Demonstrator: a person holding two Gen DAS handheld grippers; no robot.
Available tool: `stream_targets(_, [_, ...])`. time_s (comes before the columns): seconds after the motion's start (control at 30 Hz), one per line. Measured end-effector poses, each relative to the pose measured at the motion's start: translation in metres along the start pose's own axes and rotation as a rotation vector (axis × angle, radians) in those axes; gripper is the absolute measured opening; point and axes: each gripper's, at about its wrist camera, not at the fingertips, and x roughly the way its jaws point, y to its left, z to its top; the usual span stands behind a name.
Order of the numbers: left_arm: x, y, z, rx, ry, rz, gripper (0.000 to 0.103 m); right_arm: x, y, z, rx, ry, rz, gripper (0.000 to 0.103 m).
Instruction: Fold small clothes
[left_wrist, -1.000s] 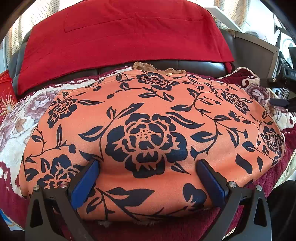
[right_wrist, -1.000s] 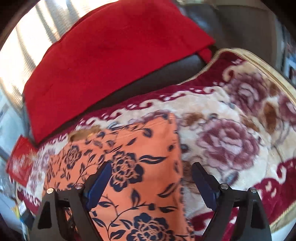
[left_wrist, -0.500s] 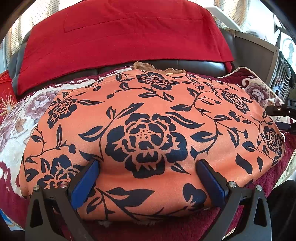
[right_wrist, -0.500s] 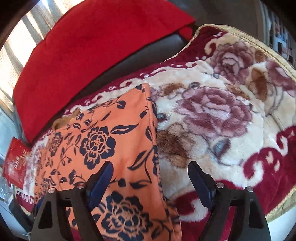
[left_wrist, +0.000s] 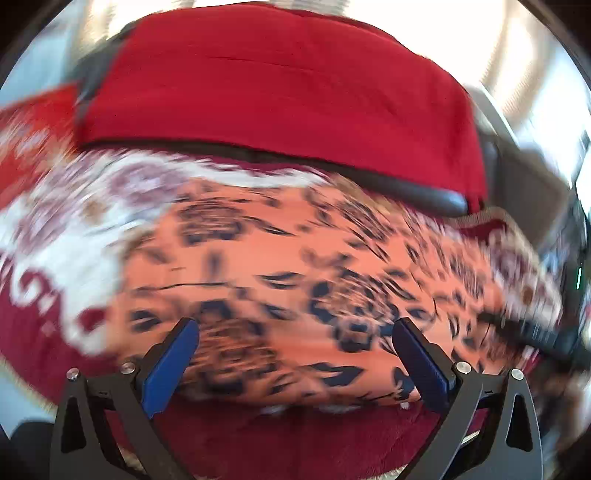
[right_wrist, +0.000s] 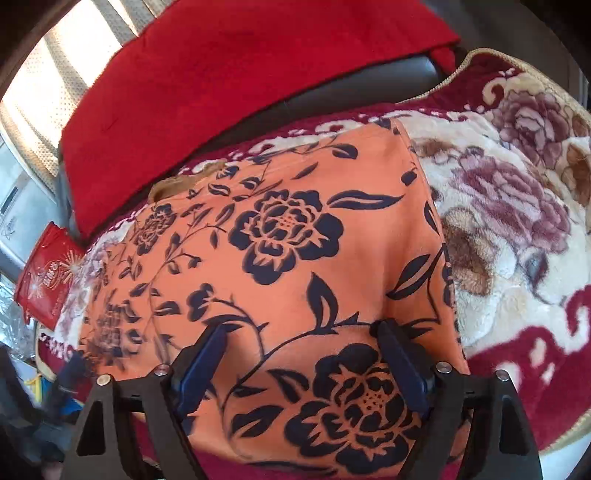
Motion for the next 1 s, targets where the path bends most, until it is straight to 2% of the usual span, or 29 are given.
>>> stream_targets(0.13, [-0.024, 0.061, -0.004, -0.211, 0.027, 0.041, 0.103, 0.002, 0.010, -0.003, -0.085, 0.013, -0.037, 0.091])
stream_targets(0.23, [-0.028, 0.093, -0.014, -0.331, 0.069, 0.059, 0.103, -0.001, 0.004, 0.000, -0.039, 0.009, -0.002, 0.091])
stream_targets(0.3, [-0.027, 0.102, -0.019, -0.379, 0.089, 0.048, 0.103, -0.002, 0.000, -0.001, -0.011, 0.005, 0.015, 0.091])
stream_targets(0.4, [-0.018, 0.109, -0.021, -0.393, 0.114, 0.048, 0.102, -0.004, 0.000, -0.003, -0.013, 0.011, 0.016, 0.091])
stream_targets(0.43, [-0.015, 0.111, -0.022, -0.391, 0.123, 0.056, 0.089, -0.004, 0.001, -0.003, -0.017, 0.015, 0.016, 0.091])
stream_targets(0.47, [-0.011, 0.113, -0.023, -0.380, 0.142, 0.057, 0.062, -0.005, 0.000, -0.004, -0.017, 0.018, 0.018, 0.091])
stream_targets(0.5, [-0.006, 0.112, -0.020, -0.369, 0.160, 0.056, 0.042, -0.007, -0.001, -0.005, -0.014, 0.021, 0.025, 0.091])
stream_targets(0.53, [0.000, 0.113, -0.019, -0.358, 0.198, 0.053, 0.010, -0.008, -0.003, -0.005, -0.010, 0.022, 0.030, 0.091])
stream_targets(0.57, [0.001, 0.115, -0.018, -0.366, 0.204, 0.052, 0.007, -0.008, -0.004, -0.006, -0.004, 0.024, 0.036, 0.091])
stream_targets(0.63, [-0.011, 0.117, -0.010, -0.361, 0.150, 0.084, 0.005, -0.010, -0.007, -0.006, 0.008, 0.027, 0.047, 0.091])
stream_targets(0.73, [-0.038, 0.114, 0.007, -0.317, 0.027, 0.117, 0.005, -0.010, -0.008, -0.006, 0.011, 0.035, 0.047, 0.091])
stream_targets(0.83, [-0.038, 0.113, 0.012, -0.301, 0.036, 0.112, 0.005, -0.006, -0.003, -0.006, -0.006, 0.039, 0.022, 0.093])
stream_targets(0.9, [-0.032, 0.111, 0.008, -0.300, 0.063, 0.090, 0.009, -0.005, 0.000, -0.007, -0.016, 0.035, 0.013, 0.095])
stream_targets(0.93, [-0.030, 0.108, 0.006, -0.295, 0.069, 0.080, 0.024, -0.004, 0.002, -0.007, -0.021, 0.033, 0.005, 0.097])
stream_targets(0.97, [-0.029, 0.103, 0.005, -0.289, 0.071, 0.071, 0.053, -0.003, 0.003, -0.008, -0.026, 0.031, 0.000, 0.097])
stream_targets(1.0, [-0.026, 0.097, 0.005, -0.280, 0.072, 0.060, 0.069, -0.002, 0.004, -0.008, -0.030, 0.031, -0.004, 0.098])
